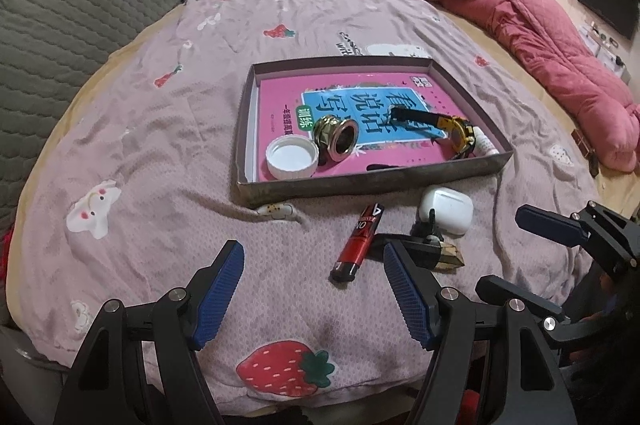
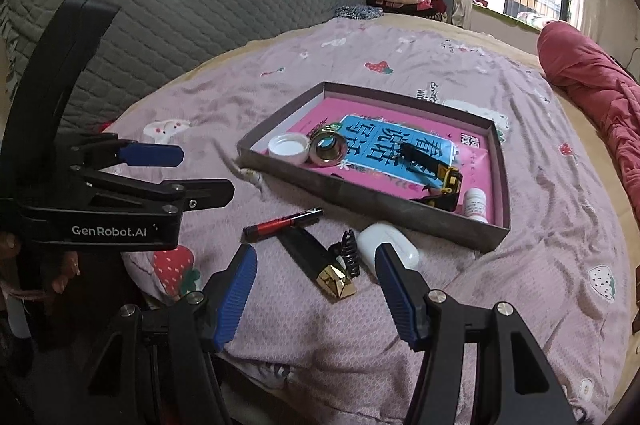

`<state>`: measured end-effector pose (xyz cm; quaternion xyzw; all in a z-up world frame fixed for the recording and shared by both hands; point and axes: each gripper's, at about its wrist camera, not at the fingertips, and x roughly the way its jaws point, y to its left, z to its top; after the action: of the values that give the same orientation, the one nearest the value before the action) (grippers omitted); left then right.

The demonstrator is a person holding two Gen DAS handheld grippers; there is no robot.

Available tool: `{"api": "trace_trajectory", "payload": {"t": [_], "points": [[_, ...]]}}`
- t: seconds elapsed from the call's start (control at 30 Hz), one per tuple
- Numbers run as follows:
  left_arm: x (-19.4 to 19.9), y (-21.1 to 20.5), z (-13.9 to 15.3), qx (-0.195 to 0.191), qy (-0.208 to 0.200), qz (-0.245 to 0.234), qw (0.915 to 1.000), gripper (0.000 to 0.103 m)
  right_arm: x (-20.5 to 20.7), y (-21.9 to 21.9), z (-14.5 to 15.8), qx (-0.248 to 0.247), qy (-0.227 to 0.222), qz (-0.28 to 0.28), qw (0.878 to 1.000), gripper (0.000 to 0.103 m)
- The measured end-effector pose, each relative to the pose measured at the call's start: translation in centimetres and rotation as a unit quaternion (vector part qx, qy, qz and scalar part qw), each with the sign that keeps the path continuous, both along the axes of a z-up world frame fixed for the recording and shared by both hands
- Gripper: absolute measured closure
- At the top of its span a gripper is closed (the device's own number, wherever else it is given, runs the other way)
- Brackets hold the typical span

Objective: Organize rigid objects
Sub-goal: 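Withdraw both open tools from the tray toward the earbud case and lighter, then move the left tool toward the red lighter while the right tool approaches the black-and-gold item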

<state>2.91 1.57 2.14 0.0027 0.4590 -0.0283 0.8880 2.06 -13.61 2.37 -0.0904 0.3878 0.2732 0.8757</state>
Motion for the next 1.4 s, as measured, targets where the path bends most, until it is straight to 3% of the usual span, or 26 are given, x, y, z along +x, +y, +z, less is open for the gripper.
{"api": "trace_trajectory", "payload": {"t": [0.57,0.8,1.4], "points": [[0.2,-0.6,-2.3,0.009,0.037,-0.019,0.9991,0.029,0.3,0.9,-1.6,-0.035,0.008,0.014,0.999,0.042],[0.4,-0.6,-3.4,0.006,0.052,-0.02,0.9984,0.029,0.9,0.8,-2.1,-0.018,0.019,0.02,0.999,0.042],[1.9,-1.3,-5.1,0.012,0.064,-0.034,0.9973,0.029,1.5,1.0,-3.4,-0.052,0.017,0.031,0.998,0.042]]}}
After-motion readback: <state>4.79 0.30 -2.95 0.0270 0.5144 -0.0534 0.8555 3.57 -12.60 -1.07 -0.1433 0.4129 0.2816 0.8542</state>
